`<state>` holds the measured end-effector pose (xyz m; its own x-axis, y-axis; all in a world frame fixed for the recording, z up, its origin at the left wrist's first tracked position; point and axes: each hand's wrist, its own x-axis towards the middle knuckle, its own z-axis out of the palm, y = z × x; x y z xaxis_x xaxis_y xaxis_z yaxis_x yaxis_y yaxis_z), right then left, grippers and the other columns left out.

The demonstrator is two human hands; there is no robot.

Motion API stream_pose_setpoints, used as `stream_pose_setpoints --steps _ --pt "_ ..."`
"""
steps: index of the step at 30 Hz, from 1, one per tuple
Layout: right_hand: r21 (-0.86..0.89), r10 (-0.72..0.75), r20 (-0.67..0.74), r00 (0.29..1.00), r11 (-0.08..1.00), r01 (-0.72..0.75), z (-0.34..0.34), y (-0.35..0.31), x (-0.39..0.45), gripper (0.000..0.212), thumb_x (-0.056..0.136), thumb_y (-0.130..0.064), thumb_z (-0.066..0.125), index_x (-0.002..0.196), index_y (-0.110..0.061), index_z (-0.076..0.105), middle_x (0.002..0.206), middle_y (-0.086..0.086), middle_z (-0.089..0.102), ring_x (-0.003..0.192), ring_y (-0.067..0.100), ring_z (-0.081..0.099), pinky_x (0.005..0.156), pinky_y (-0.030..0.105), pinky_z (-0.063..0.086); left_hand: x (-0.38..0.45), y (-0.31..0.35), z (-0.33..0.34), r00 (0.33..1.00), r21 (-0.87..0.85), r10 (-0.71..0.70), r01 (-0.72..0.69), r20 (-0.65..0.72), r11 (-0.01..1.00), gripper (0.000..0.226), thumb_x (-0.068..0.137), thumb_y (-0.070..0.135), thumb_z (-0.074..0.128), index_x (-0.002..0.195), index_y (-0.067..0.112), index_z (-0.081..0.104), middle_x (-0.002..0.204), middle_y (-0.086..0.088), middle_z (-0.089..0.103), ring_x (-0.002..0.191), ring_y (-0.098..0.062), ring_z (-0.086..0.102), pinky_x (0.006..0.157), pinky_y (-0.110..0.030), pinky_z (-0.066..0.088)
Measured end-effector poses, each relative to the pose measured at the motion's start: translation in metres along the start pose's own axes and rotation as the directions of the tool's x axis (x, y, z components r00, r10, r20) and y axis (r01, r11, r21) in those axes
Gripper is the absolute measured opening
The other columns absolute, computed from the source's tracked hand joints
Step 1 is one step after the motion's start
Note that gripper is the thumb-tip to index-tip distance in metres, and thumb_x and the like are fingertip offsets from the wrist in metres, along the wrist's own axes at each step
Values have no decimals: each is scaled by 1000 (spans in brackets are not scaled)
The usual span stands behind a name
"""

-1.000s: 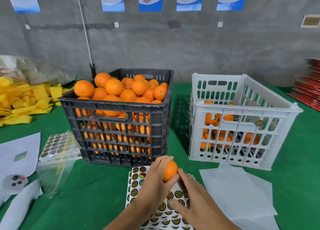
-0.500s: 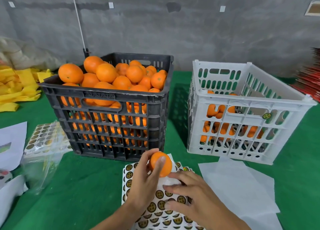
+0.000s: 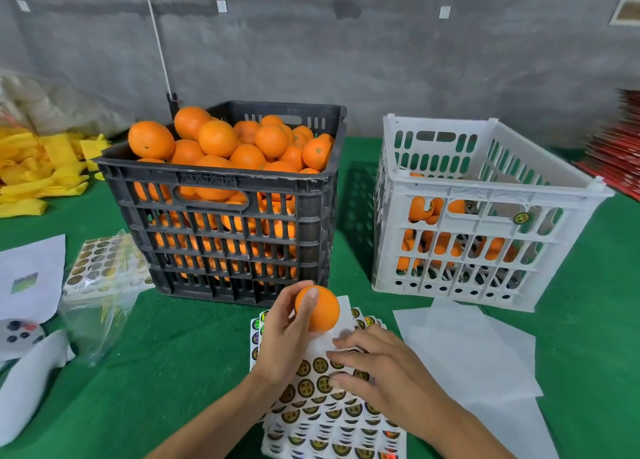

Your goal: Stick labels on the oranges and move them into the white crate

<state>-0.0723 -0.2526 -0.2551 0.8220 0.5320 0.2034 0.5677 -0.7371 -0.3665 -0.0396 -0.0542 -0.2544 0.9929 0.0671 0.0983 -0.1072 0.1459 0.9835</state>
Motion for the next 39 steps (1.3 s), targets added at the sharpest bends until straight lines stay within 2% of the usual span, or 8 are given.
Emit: stream_pose_setpoints --steps 7,12,15,20,26,30,36,39 --pt "68 2 -33 999 998 0 -3 -1 0 48 97 -73 44 126 -42 67 124 -29 50 120 -2 43 103 29 37 1 -2 1 999 -66 -41 39 -21 997 39 95 42 62 126 20 68 128 -1 64 113 -24 68 84 -52 64" --pt "-2 10 -1 1000 1000 -10 -4 1 -3 63 97 -74 38 144 -37 56 149 -28 40 138 -2 31 117 27 23 1 -3 -1 998 60 57 -55 -26 997 32 99 44 57 123 27 69 115 16 71 104 -7 69 78 -22 58" --pt "-29 8 8 1000 1000 -8 -8 0 -1 61 96 -74 40 140 -37 61 155 -24 41 146 2 27 122 31 16 0 -2 -2 997 99 70 -67 -23 993 32 100 46 55 123 29 68 114 21 70 102 -2 68 80 -20 56" --pt "-118 -48 -22 999 992 45 -7 -3 -1 49 100 -63 46 130 -33 70 149 -16 53 146 11 37 122 37 23 -1 -1 -2 999 100 49 -47 -20 994 32 101 51 57 122 32 68 114 20 70 102 -4 68 81 -29 58" --pt "-96 -83 -182 980 993 67 -3 -11 -3 30 100 -45 62 115 -25 79 129 -11 70 119 13 60 110 38 42 -2 0 -1 1000 77 29 -29 0 997 34 96 58 60 120 36 70 115 18 70 107 -12 69 90 -48 61" --pt "205 87 -220 972 978 -42 -1 -13 -1 19 98 -36 65 98 -30 83 123 -20 70 115 1 55 105 31 40 -3 1 1 996 135 85 -90 39 987 30 101 44 56 125 29 66 114 20 69 102 -4 68 81 -31 60" --pt "354 175 -271 947 933 -71 2 -16 2 15 96 -21 67 85 -27 74 98 -17 71 97 6 63 90 34 51 -9 2 4 983 202 119 -145 138 969 37 100 53 56 129 31 62 120 12 67 104 -6 68 82 -20 55" --pt "580 491 -403 773 790 -200 -3 -16 8 15 99 -29 63 86 -29 70 90 -13 69 87 9 66 78 41 57 -9 -1 4 974 255 130 -175 186 951 41 99 61 56 131 37 58 119 15 65 106 -10 67 86 -23 55"
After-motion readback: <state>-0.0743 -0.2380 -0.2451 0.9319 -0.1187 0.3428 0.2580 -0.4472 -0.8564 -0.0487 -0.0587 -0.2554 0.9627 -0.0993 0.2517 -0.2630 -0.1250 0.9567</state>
